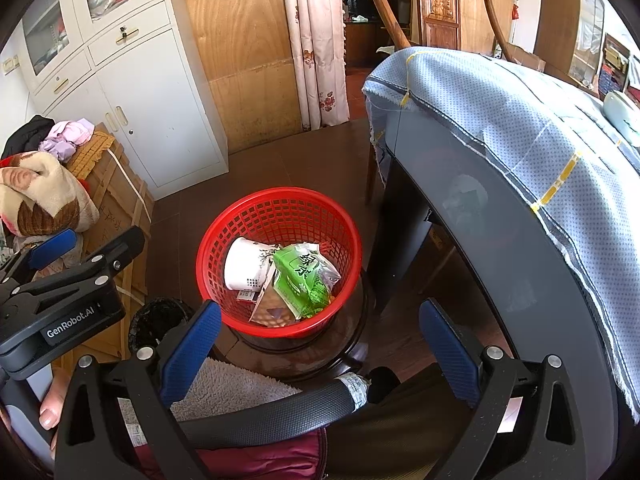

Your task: Collect trash

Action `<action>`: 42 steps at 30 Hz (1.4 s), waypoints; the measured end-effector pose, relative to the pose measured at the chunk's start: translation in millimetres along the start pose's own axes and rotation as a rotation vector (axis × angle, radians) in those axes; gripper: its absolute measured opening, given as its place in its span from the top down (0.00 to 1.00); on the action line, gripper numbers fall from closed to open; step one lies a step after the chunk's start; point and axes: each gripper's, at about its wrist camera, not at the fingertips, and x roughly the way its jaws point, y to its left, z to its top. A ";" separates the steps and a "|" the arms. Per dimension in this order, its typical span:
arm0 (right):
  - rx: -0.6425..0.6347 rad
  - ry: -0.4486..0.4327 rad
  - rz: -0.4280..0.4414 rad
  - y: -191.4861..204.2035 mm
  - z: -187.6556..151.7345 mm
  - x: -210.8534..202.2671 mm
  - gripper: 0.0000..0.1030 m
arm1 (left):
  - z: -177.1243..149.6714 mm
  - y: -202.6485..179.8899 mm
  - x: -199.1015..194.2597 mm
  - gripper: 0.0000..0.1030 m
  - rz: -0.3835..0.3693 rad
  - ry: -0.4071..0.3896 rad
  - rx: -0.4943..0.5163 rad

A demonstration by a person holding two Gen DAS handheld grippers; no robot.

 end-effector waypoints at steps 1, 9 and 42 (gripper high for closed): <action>0.000 0.000 0.000 0.0 0.0 0.0 0.06 | -0.2 -0.6 0.2 0.07 0.000 0.000 0.001; 0.000 -0.001 -0.001 0.5 0.3 -0.1 0.06 | -1.2 -2.3 1.7 0.07 -0.004 0.004 0.004; 0.001 -0.003 0.004 2.6 1.2 -1.2 0.06 | 0.3 -4.5 2.9 0.07 -0.026 0.013 0.028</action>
